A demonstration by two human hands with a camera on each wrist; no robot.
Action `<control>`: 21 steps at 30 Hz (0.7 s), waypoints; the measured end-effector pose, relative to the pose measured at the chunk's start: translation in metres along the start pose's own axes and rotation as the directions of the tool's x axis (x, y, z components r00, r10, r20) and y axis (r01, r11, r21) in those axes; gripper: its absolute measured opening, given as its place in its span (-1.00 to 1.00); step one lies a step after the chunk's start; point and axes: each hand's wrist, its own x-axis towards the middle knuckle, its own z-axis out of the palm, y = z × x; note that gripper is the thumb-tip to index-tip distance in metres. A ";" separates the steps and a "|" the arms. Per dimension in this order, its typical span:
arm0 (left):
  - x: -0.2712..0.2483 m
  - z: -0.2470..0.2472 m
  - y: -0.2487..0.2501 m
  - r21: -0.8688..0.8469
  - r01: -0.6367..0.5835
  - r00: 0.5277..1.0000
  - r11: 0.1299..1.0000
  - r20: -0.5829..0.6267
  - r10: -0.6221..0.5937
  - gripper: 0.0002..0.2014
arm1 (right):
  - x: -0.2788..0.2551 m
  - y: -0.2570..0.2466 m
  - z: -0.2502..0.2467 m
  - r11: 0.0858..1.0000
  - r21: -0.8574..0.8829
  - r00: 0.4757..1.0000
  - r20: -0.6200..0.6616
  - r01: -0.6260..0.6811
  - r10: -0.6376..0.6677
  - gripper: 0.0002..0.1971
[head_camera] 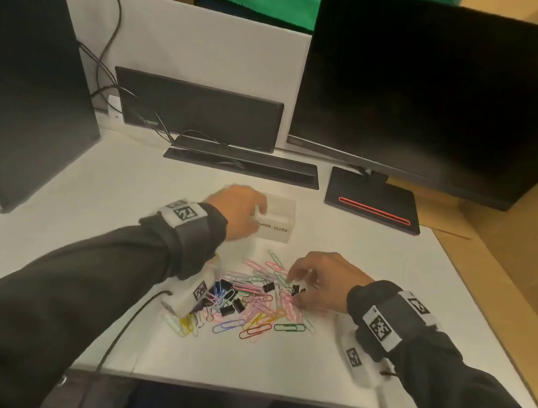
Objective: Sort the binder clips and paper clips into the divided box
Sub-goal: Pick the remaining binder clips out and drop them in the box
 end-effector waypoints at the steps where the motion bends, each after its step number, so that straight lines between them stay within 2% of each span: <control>1: -0.008 0.007 0.008 -0.005 -0.050 0.997 0.999 0.052 0.050 -0.76 | -0.001 0.000 0.002 1.000 -0.011 1.000 0.020 -0.011 0.011 -0.71; 4: -0.023 0.030 0.030 0.022 -0.127 0.971 0.992 0.206 0.120 -0.77 | 0.001 0.000 0.007 1.000 -0.020 1.000 0.020 -0.022 0.023 -0.69; 8: -0.023 0.049 0.043 0.043 -0.128 0.961 0.991 0.251 0.114 -0.82 | 0.003 0.001 0.010 0.997 0.052 0.997 -0.045 -0.066 0.068 -0.81; 12: -0.021 0.053 0.040 -0.038 -0.075 0.967 0.996 0.239 0.082 -0.84 | 0.005 0.003 0.011 0.986 0.121 0.989 -0.081 -0.114 0.125 -0.86; 16: -0.022 0.044 0.035 -0.135 -0.032 0.972 0.990 0.226 0.062 -0.82 | 0.006 0.006 0.009 0.978 0.181 0.986 -0.106 -0.105 0.125 -0.80; 21: -0.023 0.031 0.027 -0.157 -0.029 0.986 0.987 0.160 0.054 -0.80 | 0.008 0.011 0.009 0.963 0.239 0.979 -0.127 -0.128 0.162 -0.83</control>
